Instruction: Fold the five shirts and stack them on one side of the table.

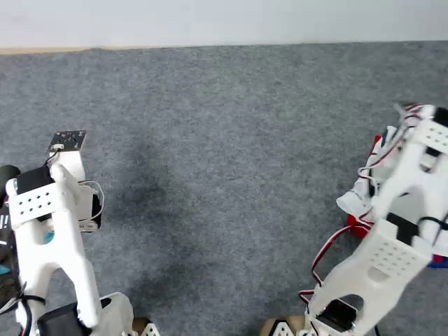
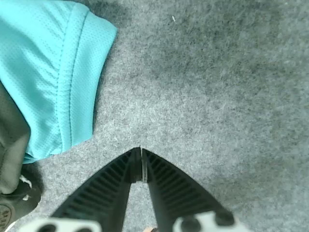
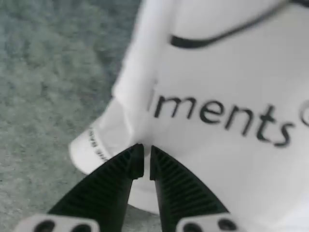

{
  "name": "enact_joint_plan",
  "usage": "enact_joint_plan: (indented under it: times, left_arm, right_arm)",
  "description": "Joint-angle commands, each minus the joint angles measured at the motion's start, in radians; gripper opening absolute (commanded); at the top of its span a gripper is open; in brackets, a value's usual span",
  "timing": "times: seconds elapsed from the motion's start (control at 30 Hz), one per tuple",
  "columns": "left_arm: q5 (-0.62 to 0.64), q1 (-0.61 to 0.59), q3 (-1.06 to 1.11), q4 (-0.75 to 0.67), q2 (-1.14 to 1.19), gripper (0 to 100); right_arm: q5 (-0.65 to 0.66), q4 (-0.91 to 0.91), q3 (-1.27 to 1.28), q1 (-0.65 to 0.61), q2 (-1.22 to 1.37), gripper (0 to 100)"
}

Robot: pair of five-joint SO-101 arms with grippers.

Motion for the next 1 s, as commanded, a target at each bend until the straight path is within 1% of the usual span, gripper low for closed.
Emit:
enact_joint_plan:
  times: [0.0,0.07,0.27,0.4,0.47,0.63,0.8,0.97]
  left_arm:
    - [0.002,0.006,-0.005,-0.014,-0.023,1]
    - [0.002,0.006,-0.005,-0.012,-0.023,1]
    - [0.002,0.006,-0.005,-0.012,-0.023,1]
    - [0.002,0.006,-0.005,-0.014,-0.023,1]
    - [0.002,0.006,-0.005,-0.014,-0.023,1]
    - [0.002,0.006,-0.005,-0.014,-0.023,1]
    - [0.002,0.006,-0.005,-0.014,-0.023,1]
    - [0.002,0.006,-0.005,-0.014,-0.023,1]
  right_arm:
    - [-0.021,0.008,-0.025,-0.042,-0.073,3.9]
    - [-0.021,0.054,-0.068,-0.044,-0.087,4.1]
    - [-0.018,0.061,-0.041,-0.030,-0.139,5.0]
    - [-0.020,0.061,0.043,-0.031,-0.139,14.9]
    - [-0.020,0.061,0.081,-0.031,-0.139,17.0]
    - [-0.017,0.058,0.118,-0.031,-0.136,13.6]
    - [-0.015,0.056,0.115,-0.031,-0.139,3.4]
    - [-0.021,0.058,0.112,-0.028,-0.154,2.8]
